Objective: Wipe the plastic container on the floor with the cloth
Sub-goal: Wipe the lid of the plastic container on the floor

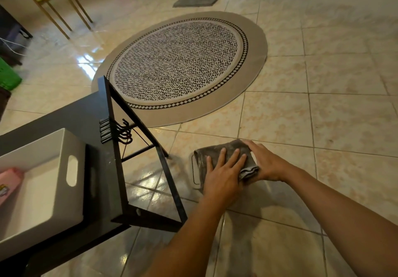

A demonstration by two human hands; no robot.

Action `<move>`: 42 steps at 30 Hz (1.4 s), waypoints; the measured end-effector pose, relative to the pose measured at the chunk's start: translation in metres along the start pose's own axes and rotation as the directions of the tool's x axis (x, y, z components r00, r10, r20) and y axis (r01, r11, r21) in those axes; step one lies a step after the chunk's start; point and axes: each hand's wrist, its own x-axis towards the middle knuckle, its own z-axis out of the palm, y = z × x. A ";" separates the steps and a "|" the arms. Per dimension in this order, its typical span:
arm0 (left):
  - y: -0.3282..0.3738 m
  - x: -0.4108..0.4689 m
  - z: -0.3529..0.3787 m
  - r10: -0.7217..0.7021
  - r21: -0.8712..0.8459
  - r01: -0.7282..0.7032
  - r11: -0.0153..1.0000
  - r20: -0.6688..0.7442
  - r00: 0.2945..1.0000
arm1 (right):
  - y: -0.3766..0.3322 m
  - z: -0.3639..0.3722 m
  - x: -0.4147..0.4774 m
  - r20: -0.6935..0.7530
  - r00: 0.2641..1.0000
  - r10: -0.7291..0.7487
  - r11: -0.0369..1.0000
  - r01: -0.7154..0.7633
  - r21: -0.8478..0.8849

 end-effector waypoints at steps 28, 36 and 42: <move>-0.022 0.008 0.009 -0.261 -0.038 0.258 0.965 -0.163 0.952 | 0.006 0.004 0.009 -0.039 0.999 0.019 0.999 -0.017 0.038; -0.029 0.023 -0.009 -0.141 -0.018 0.140 0.990 -0.091 0.986 | 0.008 0.003 0.009 -0.038 0.999 0.018 0.999 -0.017 0.047; -0.003 0.010 0.000 -0.024 -0.051 0.021 0.999 -0.063 0.998 | 0.009 0.003 0.012 -0.025 0.999 0.035 0.998 -0.033 0.058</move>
